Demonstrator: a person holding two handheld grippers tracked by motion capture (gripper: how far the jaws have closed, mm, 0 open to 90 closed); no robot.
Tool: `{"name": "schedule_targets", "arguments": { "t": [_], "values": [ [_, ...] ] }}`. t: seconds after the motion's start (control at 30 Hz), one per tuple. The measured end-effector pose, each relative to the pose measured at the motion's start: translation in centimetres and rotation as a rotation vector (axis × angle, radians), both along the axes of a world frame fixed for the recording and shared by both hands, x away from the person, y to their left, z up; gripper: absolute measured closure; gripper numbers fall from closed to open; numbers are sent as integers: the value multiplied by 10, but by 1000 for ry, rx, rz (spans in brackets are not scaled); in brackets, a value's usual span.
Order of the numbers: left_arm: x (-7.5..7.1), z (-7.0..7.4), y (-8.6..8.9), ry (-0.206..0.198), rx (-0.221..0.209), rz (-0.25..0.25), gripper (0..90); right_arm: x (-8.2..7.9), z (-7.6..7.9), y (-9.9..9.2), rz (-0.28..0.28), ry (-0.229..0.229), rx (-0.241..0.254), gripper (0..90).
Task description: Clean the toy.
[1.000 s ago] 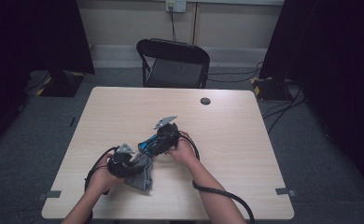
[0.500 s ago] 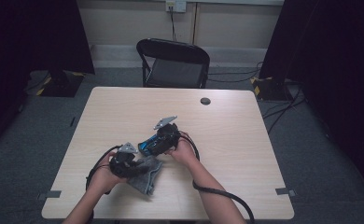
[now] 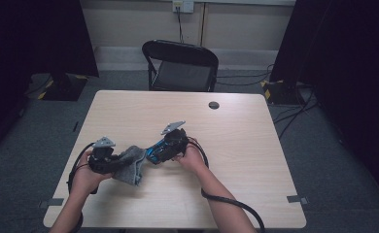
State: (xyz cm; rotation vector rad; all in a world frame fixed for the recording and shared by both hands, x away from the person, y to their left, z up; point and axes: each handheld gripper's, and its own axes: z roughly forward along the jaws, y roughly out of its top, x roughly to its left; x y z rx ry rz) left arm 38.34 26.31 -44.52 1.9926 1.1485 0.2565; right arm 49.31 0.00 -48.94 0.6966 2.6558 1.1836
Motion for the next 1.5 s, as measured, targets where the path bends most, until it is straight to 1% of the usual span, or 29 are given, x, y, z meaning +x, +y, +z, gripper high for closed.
{"name": "schedule_targets", "arguments": {
  "t": [0.03,0.07,0.1,0.17,0.2,0.23,0.3,0.37,0.43,0.5,0.57,0.6,0.63,0.67,0.8,0.83,0.87,0.9,0.93,1.1,1.13,1.2,1.23,1.3,1.5],
  "values": [
    [1,-2,3,-4,1,23,722,0,0,-1,1,-1,2,0],
    [3,-4,6,-7,14,42,722,1,0,-1,1,-1,1,0],
    [6,-7,8,-7,26,72,720,1,0,-1,0,0,1,0],
    [10,-12,9,-15,42,92,715,1,0,-1,0,2,-3,0],
    [12,-14,10,-17,47,114,713,1,0,-1,0,1,-3,0],
    [15,-17,10,-11,54,123,713,1,0,-1,-1,2,-3,0],
    [19,-23,8,-15,69,135,708,1,0,-1,-1,2,-3,0],
    [23,-29,4,-5,89,129,706,1,0,-1,0,3,-2,0],
    [25,-33,-1,1,96,127,701,1,0,0,0,3,-3,0],
    [27,-36,-5,16,95,115,701,0,0,0,-1,4,-5,0],
    [27,-36,-12,23,94,82,701,0,0,0,-1,3,-4,0],
    [26,-36,-16,25,101,62,701,0,0,0,-1,3,-4,0],
    [26,-35,-19,29,108,54,702,0,0,0,0,1,-4,0],
    [26,-35,-20,36,112,41,704,0,0,0,0,0,-3,0],
    [22,-33,-26,55,107,4,708,0,1,0,-2,4,-7,0],
    [20,-33,-26,54,106,2,709,0,1,0,-2,4,-7,0],
    [19,-33,-26,62,113,-10,709,0,1,0,-2,5,-8,0],
    [17,-33,-27,60,99,-3,709,0,1,0,-1,5,-8,0],
    [16,-33,-27,69,99,-13,709,0,1,0,-1,6,-9,0],
    [6,-33,-33,82,81,-46,711,0,1,0,-3,5,-6,0],
    [5,-33,-34,85,88,-63,711,0,1,0,-3,4,-6,0],
    [3,-32,-37,92,85,-81,712,0,1,0,-2,4,-8,0],
    [2,-32,-39,92,91,-92,712,0,1,0,-3,4,-8,0],
    [0,-32,-42,101,80,-102,713,0,1,0,-3,4,-8,0],
    [-4,-33,-50,101,77,-135,713,0,1,0,-3,7,-11,0]
  ]
}}
